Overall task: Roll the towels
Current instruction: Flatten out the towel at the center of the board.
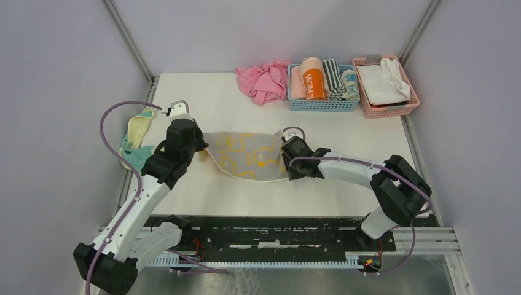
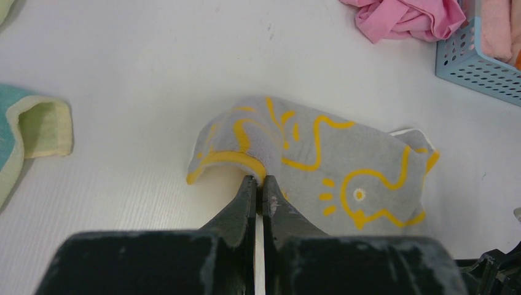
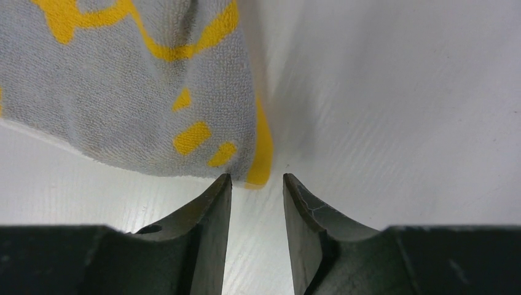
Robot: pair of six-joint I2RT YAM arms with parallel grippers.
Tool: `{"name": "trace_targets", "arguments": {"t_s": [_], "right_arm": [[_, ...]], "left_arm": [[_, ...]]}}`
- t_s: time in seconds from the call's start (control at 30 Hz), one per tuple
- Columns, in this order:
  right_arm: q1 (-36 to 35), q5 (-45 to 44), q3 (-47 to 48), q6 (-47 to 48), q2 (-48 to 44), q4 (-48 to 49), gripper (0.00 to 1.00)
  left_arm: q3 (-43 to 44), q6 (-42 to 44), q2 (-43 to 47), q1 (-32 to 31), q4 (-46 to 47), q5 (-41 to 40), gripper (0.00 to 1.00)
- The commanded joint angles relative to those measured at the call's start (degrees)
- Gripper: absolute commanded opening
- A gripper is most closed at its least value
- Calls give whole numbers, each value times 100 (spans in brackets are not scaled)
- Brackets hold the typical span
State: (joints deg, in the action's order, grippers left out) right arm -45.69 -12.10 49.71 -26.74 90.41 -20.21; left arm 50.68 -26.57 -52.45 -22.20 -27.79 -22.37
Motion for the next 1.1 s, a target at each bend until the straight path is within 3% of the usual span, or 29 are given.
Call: {"name": "trace_targets", "arguments": {"t_s": [0.0, 0.4, 0.47, 0.63, 0.83, 1.07], "right_arm": [[82, -100, 211, -215, 6, 158, 44], [184, 208, 90, -339, 504, 193, 41], [333, 333, 0, -355, 497, 147, 34], [696, 424, -133, -282, 203, -1, 2], [1226, 10, 451, 270, -770, -905, 1], [1631, -443, 1864, 1066, -1917, -2347, 1]], "left_arm": [[-18, 77, 116, 45, 184, -100, 3], [-41, 71, 119, 85, 165, -131, 3], [-35, 81, 127, 105, 153, -174, 3], [-32, 28, 56, 143, 252, -87, 3], [507, -32, -287, 416, 513, 455, 3], [1656, -93, -526, 620, 648, 910, 3]]}}
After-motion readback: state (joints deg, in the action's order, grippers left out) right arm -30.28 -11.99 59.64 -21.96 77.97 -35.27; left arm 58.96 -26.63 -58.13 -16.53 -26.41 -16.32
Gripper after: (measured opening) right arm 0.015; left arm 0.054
